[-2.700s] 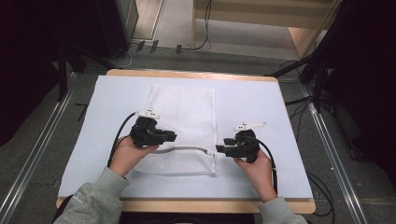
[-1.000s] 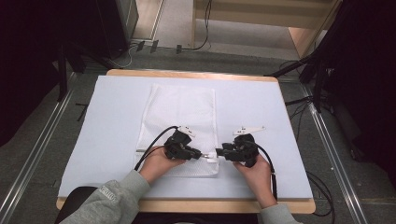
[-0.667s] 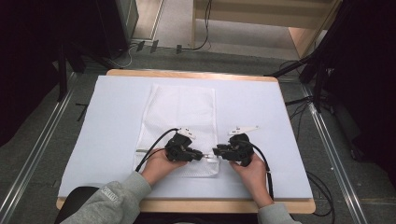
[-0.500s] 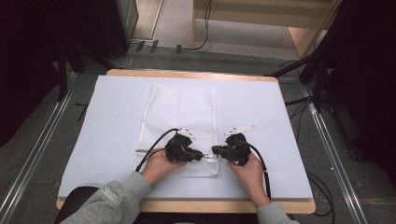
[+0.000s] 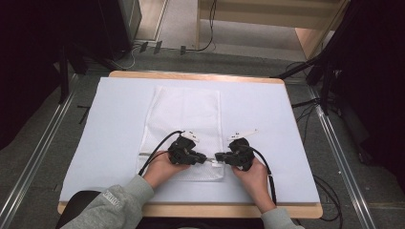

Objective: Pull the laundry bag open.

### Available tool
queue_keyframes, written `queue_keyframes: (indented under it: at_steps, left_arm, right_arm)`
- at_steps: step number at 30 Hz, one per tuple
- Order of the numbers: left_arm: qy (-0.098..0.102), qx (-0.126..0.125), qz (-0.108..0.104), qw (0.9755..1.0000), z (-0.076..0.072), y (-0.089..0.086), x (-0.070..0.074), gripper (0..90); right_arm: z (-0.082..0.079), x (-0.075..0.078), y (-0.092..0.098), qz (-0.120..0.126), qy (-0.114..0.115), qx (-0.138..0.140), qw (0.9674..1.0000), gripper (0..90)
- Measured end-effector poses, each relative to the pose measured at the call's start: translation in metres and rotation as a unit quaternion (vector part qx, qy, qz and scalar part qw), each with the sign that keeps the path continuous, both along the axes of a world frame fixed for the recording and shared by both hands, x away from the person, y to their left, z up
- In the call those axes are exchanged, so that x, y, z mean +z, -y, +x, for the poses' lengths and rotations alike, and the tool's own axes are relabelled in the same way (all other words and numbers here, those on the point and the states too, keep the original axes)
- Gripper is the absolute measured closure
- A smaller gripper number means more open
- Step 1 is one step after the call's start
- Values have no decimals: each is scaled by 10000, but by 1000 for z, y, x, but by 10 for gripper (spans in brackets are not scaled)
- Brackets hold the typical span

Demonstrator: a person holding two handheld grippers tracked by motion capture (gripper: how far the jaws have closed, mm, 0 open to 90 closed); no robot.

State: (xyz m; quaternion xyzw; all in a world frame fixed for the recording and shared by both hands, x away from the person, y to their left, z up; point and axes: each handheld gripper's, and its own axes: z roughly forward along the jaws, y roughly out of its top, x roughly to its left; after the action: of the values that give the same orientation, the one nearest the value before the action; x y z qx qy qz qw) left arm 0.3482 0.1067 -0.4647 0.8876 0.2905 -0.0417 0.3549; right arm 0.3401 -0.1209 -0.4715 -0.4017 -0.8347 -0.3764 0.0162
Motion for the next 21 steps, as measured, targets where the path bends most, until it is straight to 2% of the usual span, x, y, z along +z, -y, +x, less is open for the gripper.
queue_keyframes:
  at_steps: [8,13,19,21]
  left_arm:
    - [-93,28,-76,9999,2,-2,0,840]
    - [-104,93,-83,9999,3,-9,7,810]
    - [-135,177,-119,9997,4,-17,12,739]
    - [-130,184,-207,9995,4,-18,13,692]
  right_arm:
    - [-8,1,-4,-68,-32,124,9999,900]
    - [-9,3,-6,-88,40,146,9998,900]
    - [-10,3,-13,-77,97,244,9996,900]
    - [-10,4,-15,-49,136,245,9996,900]
